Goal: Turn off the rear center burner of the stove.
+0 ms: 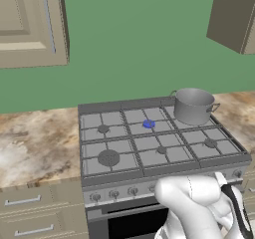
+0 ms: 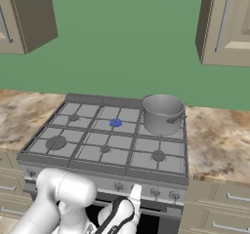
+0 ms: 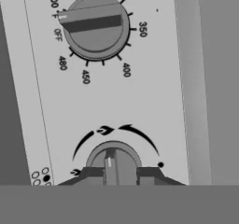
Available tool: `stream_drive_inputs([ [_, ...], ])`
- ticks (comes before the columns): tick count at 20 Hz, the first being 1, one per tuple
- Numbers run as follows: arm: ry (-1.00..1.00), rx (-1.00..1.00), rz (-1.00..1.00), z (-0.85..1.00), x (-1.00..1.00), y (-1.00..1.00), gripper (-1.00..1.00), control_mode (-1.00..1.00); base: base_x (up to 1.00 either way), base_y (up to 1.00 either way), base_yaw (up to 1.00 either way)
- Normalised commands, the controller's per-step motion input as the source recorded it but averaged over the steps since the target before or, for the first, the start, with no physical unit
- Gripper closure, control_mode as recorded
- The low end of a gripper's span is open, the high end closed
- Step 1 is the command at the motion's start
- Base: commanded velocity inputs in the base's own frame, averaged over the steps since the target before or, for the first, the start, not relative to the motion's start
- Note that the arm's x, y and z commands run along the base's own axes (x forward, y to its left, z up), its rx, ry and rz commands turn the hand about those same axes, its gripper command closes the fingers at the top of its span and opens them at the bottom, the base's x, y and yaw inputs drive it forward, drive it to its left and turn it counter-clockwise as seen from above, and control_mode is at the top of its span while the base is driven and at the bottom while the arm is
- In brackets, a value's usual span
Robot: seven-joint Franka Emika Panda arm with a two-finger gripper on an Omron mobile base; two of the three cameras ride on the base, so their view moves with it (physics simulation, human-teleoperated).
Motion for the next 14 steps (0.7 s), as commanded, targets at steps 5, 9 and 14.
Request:
stream_drive_inputs([
  [5, -0.01, 0.0, 0.0, 0.0, 0.16, 0.0, 1.0, -1.0, 0.0, 0.0, 0.0],
  [9, -0.03, 0.03, -0.02, 0.0, 0.02, 0.13, 1.0, -1.0, 0.0, 0.0, 0.0],
  [14, -0.04, 0.17, -0.05, 0.0, 0.0, 0.22, 1.0, -1.0, 0.0, 0.0, 0.0],
])
